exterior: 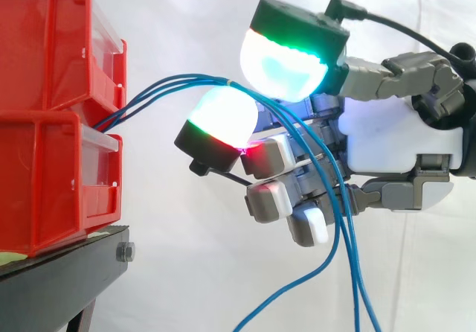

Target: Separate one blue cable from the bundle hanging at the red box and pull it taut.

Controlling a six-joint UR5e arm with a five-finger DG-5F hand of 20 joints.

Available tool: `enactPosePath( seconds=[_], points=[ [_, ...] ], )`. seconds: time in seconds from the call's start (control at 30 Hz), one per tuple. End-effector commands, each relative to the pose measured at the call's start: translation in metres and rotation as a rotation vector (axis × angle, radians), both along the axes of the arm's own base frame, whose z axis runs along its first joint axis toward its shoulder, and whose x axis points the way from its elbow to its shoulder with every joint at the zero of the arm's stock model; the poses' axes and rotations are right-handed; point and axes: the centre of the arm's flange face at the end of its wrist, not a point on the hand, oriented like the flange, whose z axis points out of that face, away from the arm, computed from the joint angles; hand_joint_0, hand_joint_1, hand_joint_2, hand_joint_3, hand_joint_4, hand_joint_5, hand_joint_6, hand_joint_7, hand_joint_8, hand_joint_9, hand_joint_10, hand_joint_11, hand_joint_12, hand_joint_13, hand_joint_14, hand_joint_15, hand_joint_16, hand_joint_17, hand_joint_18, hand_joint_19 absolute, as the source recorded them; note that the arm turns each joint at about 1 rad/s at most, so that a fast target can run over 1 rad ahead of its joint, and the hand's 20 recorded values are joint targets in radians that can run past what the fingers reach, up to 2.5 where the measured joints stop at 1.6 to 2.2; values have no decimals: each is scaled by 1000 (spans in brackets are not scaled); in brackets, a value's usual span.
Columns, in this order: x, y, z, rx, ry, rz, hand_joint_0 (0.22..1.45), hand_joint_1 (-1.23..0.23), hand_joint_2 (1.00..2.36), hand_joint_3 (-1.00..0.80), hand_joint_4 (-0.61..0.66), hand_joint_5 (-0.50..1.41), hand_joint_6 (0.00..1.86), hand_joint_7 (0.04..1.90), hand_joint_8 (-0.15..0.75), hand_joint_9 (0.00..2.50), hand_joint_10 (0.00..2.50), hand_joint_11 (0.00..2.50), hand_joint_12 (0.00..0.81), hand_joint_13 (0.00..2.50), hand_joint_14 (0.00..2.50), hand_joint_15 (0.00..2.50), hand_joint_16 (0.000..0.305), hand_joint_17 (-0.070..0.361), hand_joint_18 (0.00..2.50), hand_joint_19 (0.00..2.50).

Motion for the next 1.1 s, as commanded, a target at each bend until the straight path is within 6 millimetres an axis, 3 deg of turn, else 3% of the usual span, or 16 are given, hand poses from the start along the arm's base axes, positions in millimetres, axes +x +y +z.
enactPosePath(
  seconds=[0.0, 0.03, 0.1, 0.17, 0.23, 0.3, 0.43, 0.6, 0.73, 0.87, 1.07],
  points=[
    [0, 0, 0, 0, 2, -1, 681, -806, 1021, -182, 83, -203, 835, 1062, 267, 760, 24, 1047, 372, 816, 28, 1024, 46, 103, 885, 878],
    [0, 1, 0, 0, 1, 0, 715, -823, 1023, -75, 91, -217, 869, 1033, 268, 753, 24, 1039, 371, 811, 26, 1022, 46, 103, 874, 888],
    [0, 1, 0, 0, 1, 2, 778, -838, 1019, -47, 95, -226, 890, 1039, 269, 751, 23, 1042, 371, 803, 26, 1019, 46, 103, 838, 912],
    [0, 1, 0, 0, 1, 2, 807, -839, 1017, -164, 128, -229, 893, 1012, 269, 742, 23, 1039, 373, 800, 25, 1028, 46, 103, 826, 919],
    [0, 1, 0, 1, -2, -1, 792, -856, 1004, -441, 144, -231, 890, 1005, 263, 728, 26, 1035, 377, 827, 26, 1021, 47, 105, 872, 862],
    [0, 1, 0, 1, -4, -3, 753, -858, 1000, -500, 139, -231, 890, 999, 263, 728, 23, 1038, 380, 834, 27, 1016, 47, 106, 894, 833],
    [0, 1, 0, 1, -4, -3, 621, -794, 1000, -500, 153, -213, 888, 1006, 275, 777, 23, 1061, 371, 871, 29, 1014, 46, 104, 915, 862],
    [0, 0, 0, 1, -4, -4, 672, -700, 1000, -500, 101, -193, 880, 1059, 279, 869, 24, 1091, 366, 898, 27, 1013, 45, 100, 938, 877],
    [0, 1, 0, 1, -4, -3, 682, -739, 1005, -439, 86, -208, 881, 1029, 280, 856, 24, 1076, 366, 886, 27, 1017, 45, 102, 940, 870],
    [0, 1, 0, -1, -4, -3, 685, -749, 1000, -496, 115, -199, 874, 1011, 285, 919, 25, 1105, 382, 950, 27, 1013, 45, 101, 932, 873],
    [0, 1, 0, -1, -4, -3, 610, -602, 1000, -500, 141, -155, 876, 1125, 306, 1065, 26, 1131, 389, 1001, 29, 1022, 45, 102, 1016, 911]
  ],
)
